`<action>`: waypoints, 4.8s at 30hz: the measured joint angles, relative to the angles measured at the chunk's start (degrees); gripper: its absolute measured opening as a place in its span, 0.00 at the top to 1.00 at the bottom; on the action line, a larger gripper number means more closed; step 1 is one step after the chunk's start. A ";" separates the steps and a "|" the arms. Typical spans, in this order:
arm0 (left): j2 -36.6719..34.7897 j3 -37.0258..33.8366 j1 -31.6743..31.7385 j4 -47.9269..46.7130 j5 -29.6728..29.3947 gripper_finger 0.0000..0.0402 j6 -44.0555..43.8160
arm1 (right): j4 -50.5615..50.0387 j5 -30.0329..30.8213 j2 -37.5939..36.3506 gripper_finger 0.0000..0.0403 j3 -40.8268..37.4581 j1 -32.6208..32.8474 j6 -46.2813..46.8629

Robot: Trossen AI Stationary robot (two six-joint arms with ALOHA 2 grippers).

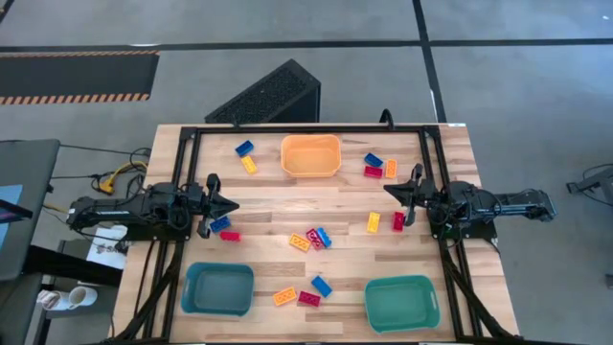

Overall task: Sort & place blocks by color
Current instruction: Put the yellow game piece into the yellow bin

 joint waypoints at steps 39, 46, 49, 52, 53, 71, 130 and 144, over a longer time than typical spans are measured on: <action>0.00 0.01 0.00 0.00 0.01 1.00 -1.38 | 0.00 -0.02 -0.01 0.93 -0.01 0.00 0.01; 0.00 0.02 -0.03 -0.57 -4.30 1.00 -3.36 | 0.00 -0.02 0.00 0.93 0.01 0.00 0.01; 0.00 0.02 -0.03 -0.09 -8.57 1.00 -3.45 | 0.00 -0.01 -0.01 0.93 0.00 -0.01 0.03; 0.00 -0.01 -0.01 0.66 -12.81 1.00 -3.45 | 0.00 0.00 0.00 0.93 0.01 0.00 0.03; 0.00 -0.01 -0.01 0.79 -13.77 1.00 -3.39 | 0.00 0.00 0.00 0.93 0.01 0.00 0.01; 10.82 12.46 0.01 3.55 -16.39 0.98 7.58 | 0.00 0.00 -0.01 0.93 -0.01 0.00 0.02; 85.19 47.80 28.48 -30.66 -24.80 0.48 -37.78 | 0.00 -0.02 -0.02 0.93 -0.01 -0.02 0.02; 88.89 47.75 27.79 -29.53 -22.57 0.44 -41.58 | 0.00 -0.02 0.00 0.93 0.01 -0.02 0.03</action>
